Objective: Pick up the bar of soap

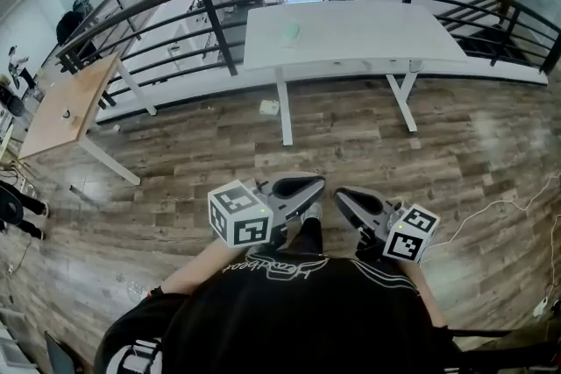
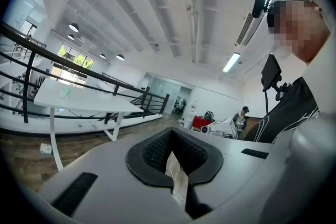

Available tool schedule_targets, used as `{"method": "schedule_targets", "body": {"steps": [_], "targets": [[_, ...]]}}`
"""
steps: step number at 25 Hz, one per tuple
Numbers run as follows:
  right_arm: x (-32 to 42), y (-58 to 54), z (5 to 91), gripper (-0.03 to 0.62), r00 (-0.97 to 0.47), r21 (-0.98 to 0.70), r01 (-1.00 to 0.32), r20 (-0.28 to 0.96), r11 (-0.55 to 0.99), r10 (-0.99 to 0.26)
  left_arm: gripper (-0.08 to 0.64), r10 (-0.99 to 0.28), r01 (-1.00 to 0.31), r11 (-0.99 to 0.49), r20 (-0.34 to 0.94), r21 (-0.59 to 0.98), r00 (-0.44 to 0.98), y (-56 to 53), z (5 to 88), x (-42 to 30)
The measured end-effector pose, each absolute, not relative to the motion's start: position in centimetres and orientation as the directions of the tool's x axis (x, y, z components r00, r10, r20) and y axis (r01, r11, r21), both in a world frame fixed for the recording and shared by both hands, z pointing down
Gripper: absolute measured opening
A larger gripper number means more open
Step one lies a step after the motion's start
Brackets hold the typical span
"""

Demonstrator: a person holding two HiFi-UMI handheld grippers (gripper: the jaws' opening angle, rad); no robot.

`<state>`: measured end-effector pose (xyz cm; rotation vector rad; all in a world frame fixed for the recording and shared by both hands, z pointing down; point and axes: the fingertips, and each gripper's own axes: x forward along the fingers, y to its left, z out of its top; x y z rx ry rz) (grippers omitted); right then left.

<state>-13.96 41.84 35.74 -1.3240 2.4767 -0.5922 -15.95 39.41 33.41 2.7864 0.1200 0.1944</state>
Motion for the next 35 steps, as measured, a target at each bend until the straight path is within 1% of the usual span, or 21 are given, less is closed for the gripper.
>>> {"method": "schedule_targets", "body": {"steps": [9,17,23,29,35], "targets": [[-8.2,31.2,37.1,0.020,-0.537,-0.522,-0.714,-0.020,0.467,-0.843,0.008,0.115,0.051,-0.918,0.140,0.392,0.984,28.6,35.0,-10.0],[-0.9,16.4,37.4,0.020,-0.551,-0.567,-0.685,-0.007,0.458,-0.834,0.008,0.085,0.006,-0.903,0.167,0.429,0.982,13.5,35.3,-2.7],[3.2,6.1,37.6,0.020,-0.558,-0.570,-0.685,0.012,0.453,-0.829,0.008,0.056,-0.029,-0.893,0.177,0.449,0.983,3.0,36.0,1.0],[4.4,-0.9,37.4,0.020,-0.579,-0.556,-0.689,0.035,0.466,-0.814,0.008,0.038,-0.042,-0.897,0.171,0.440,0.984,-3.8,36.1,2.1],[4.3,-3.4,37.3,0.020,-0.596,-0.535,-0.691,0.042,0.486,-0.802,0.008,0.005,-0.064,-0.896,0.153,0.439,0.988,-6.5,36.3,1.6]]}}
